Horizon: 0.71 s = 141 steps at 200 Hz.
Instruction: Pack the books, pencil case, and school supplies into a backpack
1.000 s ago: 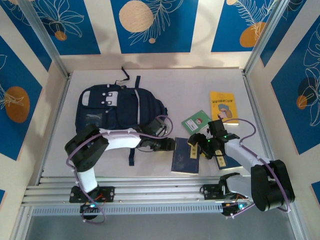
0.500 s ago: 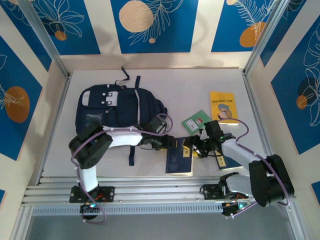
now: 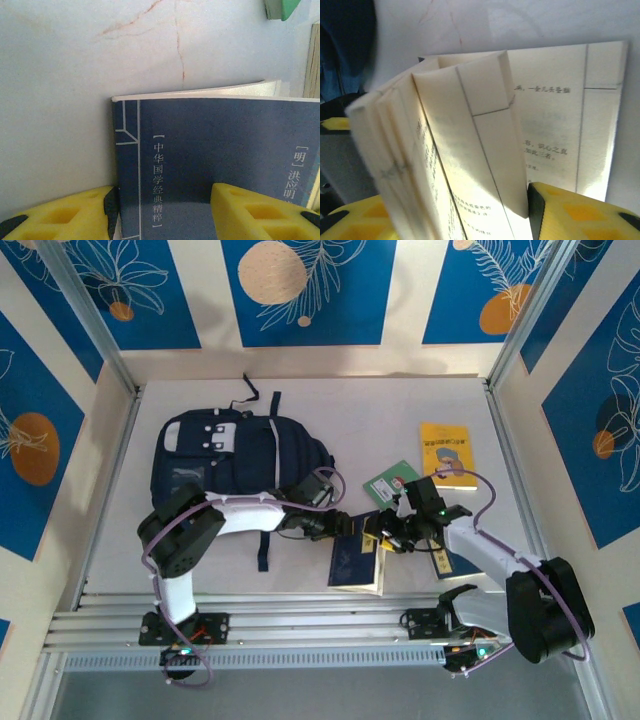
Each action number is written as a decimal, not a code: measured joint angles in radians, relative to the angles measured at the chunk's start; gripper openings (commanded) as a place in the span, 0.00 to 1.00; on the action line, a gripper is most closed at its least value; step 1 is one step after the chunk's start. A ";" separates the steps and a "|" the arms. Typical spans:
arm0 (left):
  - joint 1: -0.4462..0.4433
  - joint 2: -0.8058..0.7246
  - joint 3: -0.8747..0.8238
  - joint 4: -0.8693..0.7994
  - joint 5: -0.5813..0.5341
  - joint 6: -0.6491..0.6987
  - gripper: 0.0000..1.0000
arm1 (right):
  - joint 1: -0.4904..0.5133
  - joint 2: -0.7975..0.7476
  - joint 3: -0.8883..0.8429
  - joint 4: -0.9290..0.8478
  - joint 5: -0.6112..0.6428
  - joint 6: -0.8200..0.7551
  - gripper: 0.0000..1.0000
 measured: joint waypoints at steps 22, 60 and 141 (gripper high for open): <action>0.000 0.000 0.000 0.000 0.000 0.000 0.52 | 0.023 -0.031 0.018 -0.034 0.007 -0.004 0.55; 0.000 0.000 0.000 0.000 0.000 0.000 0.52 | 0.044 -0.059 0.036 -0.044 -0.006 0.001 0.61; 0.000 0.000 0.000 0.000 -0.001 0.000 0.51 | 0.065 -0.038 0.035 0.005 -0.027 0.024 0.67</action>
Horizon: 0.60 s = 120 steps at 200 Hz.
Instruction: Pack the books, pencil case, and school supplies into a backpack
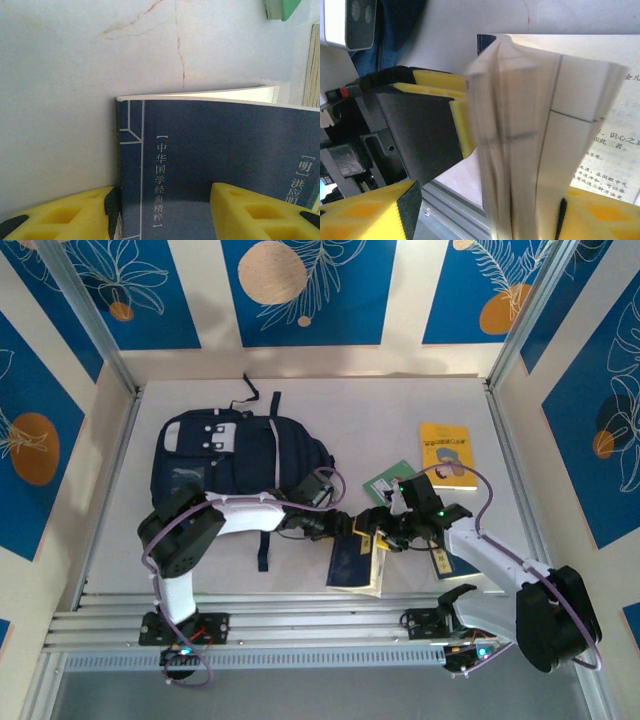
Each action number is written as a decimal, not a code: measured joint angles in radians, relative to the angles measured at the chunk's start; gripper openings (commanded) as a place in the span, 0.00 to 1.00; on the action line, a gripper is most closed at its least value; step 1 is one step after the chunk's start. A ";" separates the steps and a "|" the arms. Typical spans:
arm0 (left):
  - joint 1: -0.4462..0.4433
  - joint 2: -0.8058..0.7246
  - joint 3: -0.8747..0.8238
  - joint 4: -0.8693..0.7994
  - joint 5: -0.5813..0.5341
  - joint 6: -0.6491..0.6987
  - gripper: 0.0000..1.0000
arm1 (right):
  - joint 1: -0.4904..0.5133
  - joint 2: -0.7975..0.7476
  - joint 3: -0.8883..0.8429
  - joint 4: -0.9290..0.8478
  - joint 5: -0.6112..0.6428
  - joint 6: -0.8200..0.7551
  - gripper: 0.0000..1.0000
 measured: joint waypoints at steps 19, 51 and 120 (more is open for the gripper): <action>0.000 0.000 0.000 0.000 0.000 0.000 0.51 | 0.000 0.021 -0.003 0.024 -0.003 0.012 0.67; 0.000 0.000 -0.001 0.003 0.000 0.000 0.51 | 0.002 0.026 -0.010 0.070 -0.021 0.041 0.65; -0.002 -0.007 -0.014 0.023 0.000 0.006 0.51 | 0.005 0.009 -0.010 0.048 0.006 0.045 0.40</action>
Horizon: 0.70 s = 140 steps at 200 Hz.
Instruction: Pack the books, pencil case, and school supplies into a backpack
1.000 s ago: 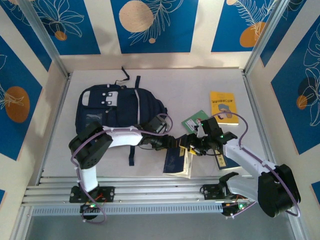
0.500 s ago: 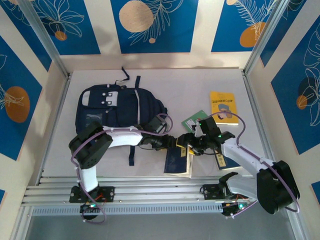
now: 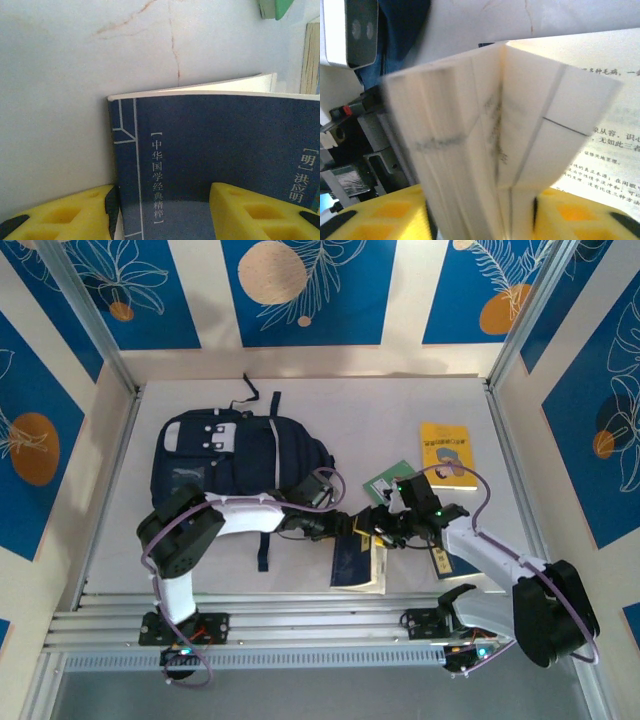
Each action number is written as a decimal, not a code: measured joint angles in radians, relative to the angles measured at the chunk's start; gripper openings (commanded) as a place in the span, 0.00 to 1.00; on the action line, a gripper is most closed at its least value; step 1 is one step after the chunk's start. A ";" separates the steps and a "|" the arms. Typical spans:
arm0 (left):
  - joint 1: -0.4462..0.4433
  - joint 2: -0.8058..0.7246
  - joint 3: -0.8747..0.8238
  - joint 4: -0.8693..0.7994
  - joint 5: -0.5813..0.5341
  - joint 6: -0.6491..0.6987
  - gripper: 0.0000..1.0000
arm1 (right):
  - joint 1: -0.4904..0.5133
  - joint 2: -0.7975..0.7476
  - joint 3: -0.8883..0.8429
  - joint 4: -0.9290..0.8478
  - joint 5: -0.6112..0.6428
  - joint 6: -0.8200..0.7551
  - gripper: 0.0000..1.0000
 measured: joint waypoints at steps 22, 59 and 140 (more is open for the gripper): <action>0.000 -0.002 -0.001 0.000 -0.001 0.002 0.51 | 0.000 -0.024 0.000 -0.023 0.015 -0.003 0.27; 0.000 -0.015 -0.014 0.007 -0.007 0.003 0.52 | -0.001 -0.031 0.002 -0.059 0.045 -0.018 0.08; 0.103 -0.340 -0.068 -0.054 0.051 0.049 0.66 | -0.085 -0.136 0.104 -0.089 -0.108 -0.064 0.03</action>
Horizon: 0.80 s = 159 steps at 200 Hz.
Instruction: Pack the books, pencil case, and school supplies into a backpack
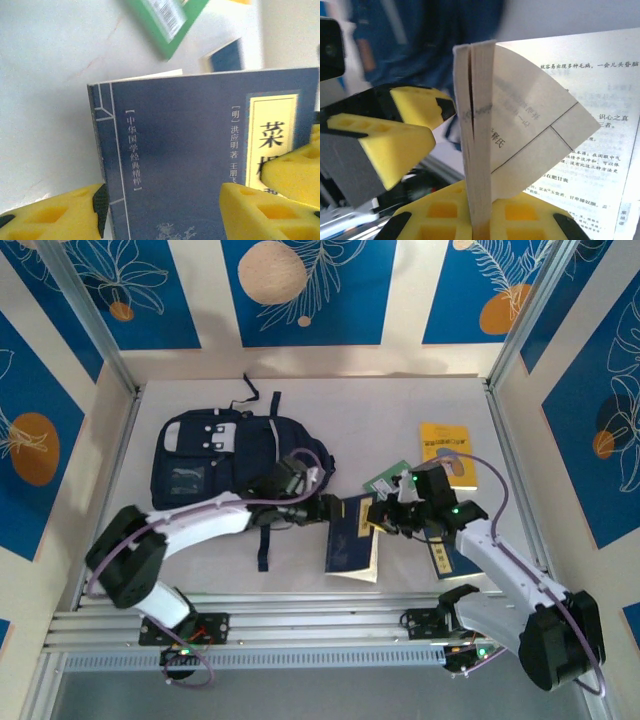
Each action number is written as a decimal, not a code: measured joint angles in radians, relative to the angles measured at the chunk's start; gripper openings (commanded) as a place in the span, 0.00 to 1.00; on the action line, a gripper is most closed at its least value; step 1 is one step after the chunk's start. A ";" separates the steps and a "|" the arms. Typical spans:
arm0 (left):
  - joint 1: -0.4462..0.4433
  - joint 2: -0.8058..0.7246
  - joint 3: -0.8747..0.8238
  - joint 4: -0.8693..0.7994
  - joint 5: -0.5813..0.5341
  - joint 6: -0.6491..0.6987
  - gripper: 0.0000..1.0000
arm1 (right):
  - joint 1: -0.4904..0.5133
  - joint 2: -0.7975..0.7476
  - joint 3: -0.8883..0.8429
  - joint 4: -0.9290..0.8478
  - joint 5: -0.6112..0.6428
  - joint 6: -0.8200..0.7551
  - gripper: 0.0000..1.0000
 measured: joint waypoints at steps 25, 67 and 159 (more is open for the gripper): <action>0.055 -0.124 0.013 -0.050 0.022 0.013 0.75 | -0.031 -0.047 0.053 0.055 -0.103 0.015 0.02; 0.104 -0.241 0.029 -0.093 0.083 0.031 0.77 | -0.045 -0.068 0.076 0.184 -0.225 0.108 0.02; 0.110 -0.249 -0.103 0.314 0.280 -0.211 0.20 | -0.033 -0.059 0.079 0.372 -0.315 0.235 0.02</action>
